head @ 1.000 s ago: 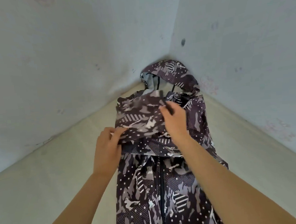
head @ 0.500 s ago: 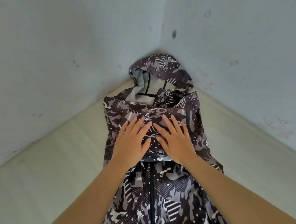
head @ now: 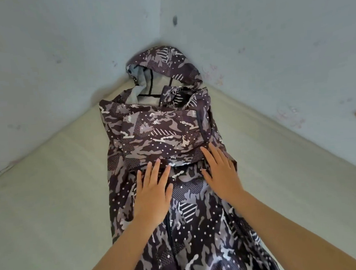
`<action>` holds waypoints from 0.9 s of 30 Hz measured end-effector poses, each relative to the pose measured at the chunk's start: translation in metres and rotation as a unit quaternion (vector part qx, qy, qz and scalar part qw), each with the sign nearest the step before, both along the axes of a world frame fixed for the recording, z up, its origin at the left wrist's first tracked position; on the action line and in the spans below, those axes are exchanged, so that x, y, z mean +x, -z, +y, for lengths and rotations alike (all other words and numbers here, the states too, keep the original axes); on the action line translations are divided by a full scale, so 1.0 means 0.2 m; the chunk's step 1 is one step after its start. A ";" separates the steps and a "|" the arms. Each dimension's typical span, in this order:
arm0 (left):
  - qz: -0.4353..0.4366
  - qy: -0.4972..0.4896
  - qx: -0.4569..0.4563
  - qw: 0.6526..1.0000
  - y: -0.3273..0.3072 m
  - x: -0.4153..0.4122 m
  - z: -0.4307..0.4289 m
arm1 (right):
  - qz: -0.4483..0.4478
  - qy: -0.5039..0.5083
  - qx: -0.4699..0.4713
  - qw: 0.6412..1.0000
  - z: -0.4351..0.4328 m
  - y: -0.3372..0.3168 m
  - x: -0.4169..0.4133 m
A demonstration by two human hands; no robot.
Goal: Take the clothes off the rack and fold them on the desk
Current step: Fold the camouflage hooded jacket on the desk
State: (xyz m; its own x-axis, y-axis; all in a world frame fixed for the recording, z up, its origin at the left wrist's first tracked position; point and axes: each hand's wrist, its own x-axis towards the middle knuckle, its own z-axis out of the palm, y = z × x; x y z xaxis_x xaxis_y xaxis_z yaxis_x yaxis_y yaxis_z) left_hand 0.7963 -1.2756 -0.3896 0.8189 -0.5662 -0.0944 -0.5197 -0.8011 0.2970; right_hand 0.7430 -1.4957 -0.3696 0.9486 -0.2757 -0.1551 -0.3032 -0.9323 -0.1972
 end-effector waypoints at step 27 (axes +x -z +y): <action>0.183 0.137 0.088 0.969 -0.08 -0.91 -0.17 | 0.042 -0.029 0.167 0.985 0.27 -0.31 -1.25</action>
